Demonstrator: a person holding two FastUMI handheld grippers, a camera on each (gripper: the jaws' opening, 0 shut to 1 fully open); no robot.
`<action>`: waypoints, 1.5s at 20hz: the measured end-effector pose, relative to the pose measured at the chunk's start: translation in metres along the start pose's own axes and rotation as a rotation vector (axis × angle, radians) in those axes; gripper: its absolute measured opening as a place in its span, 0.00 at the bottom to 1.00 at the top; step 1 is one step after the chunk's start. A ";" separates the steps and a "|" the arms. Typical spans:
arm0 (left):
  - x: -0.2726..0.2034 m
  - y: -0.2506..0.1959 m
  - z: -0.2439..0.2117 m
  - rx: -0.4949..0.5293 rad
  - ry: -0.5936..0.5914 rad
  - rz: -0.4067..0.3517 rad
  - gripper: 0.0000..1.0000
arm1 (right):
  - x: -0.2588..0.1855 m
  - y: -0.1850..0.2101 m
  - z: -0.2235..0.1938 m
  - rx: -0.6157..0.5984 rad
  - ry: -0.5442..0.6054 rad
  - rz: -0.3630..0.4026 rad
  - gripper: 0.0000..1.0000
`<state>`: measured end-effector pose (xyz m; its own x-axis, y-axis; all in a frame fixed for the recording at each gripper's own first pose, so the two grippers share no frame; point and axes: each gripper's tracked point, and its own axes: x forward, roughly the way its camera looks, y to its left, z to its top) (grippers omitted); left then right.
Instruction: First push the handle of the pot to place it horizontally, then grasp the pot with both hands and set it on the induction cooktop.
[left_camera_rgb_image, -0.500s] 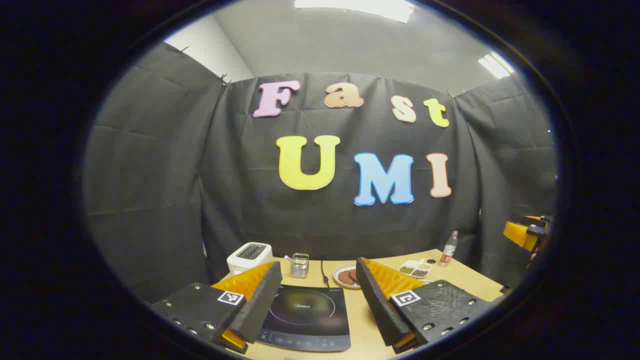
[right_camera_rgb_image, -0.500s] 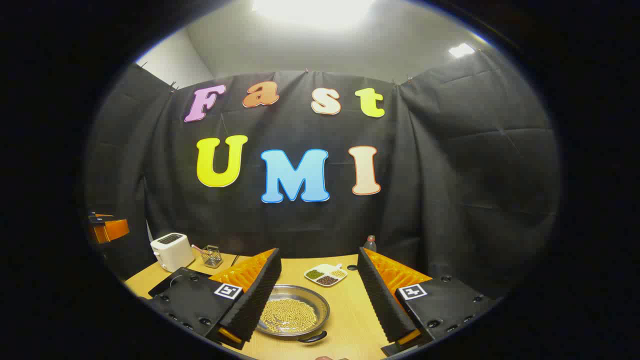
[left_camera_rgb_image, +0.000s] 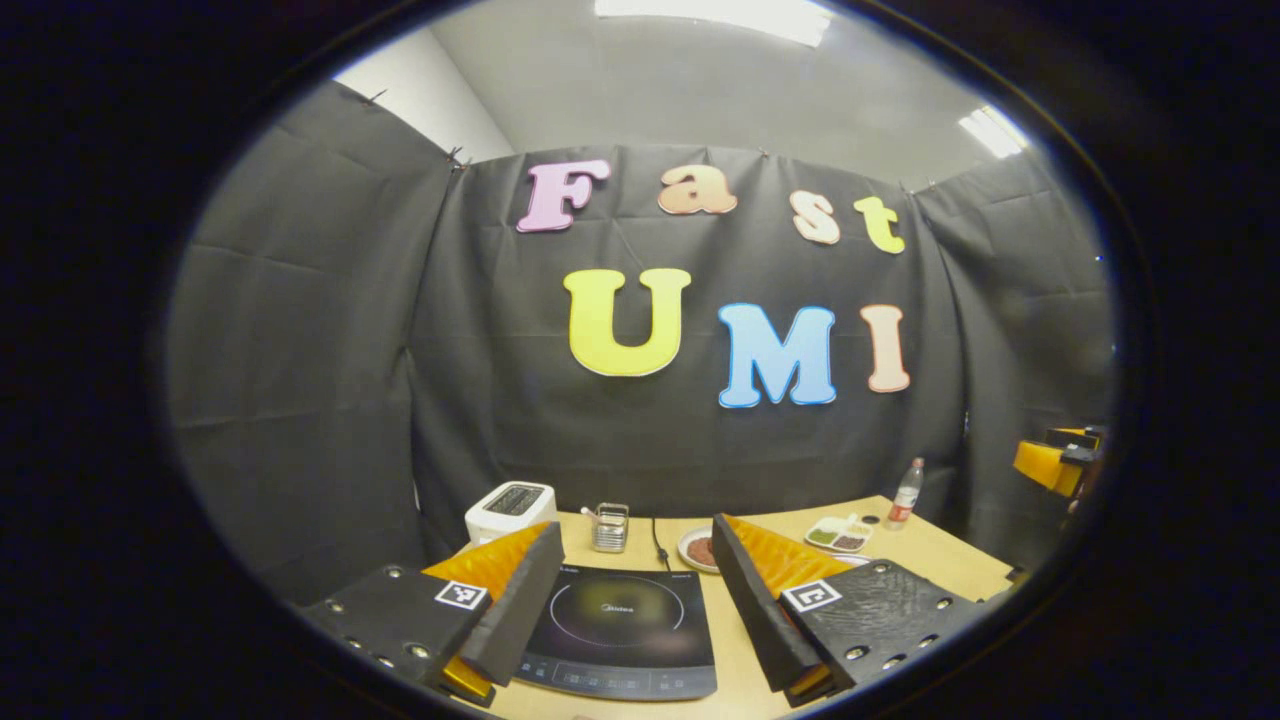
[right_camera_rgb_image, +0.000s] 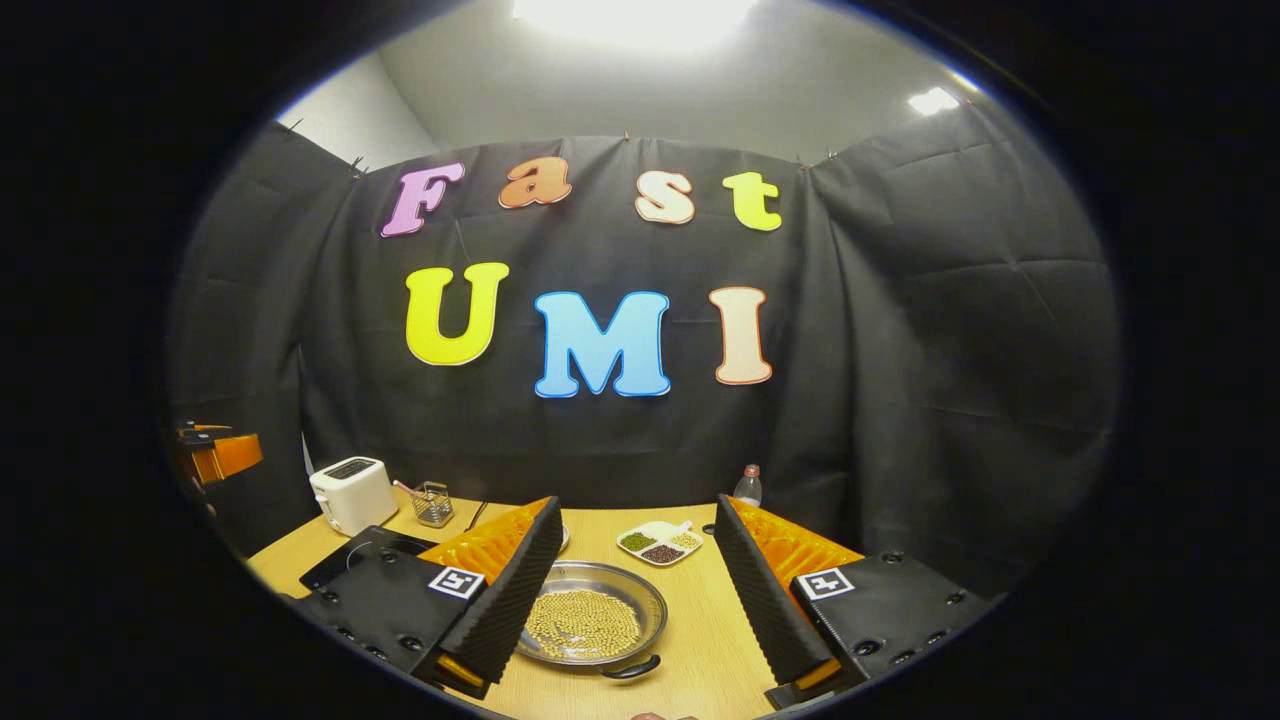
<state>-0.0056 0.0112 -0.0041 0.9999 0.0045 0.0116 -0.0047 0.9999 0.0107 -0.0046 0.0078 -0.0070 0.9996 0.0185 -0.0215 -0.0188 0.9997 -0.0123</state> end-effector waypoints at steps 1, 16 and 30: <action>0.000 -0.003 -0.001 -0.002 0.001 -0.007 0.91 | 0.001 0.000 -0.001 0.003 0.005 0.000 0.98; 0.001 -0.010 -0.037 -0.029 0.055 -0.031 0.88 | 0.017 0.028 -0.028 0.018 0.128 0.091 0.97; -0.003 -0.009 -0.079 -0.024 0.128 -0.015 0.88 | 0.035 0.108 -0.111 -0.032 0.423 0.349 0.59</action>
<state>-0.0077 0.0030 -0.0829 0.9932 -0.0103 -0.1164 0.0088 0.9999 -0.0138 0.0261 0.1152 -0.1197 0.8382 0.3357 -0.4297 -0.3552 0.9341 0.0369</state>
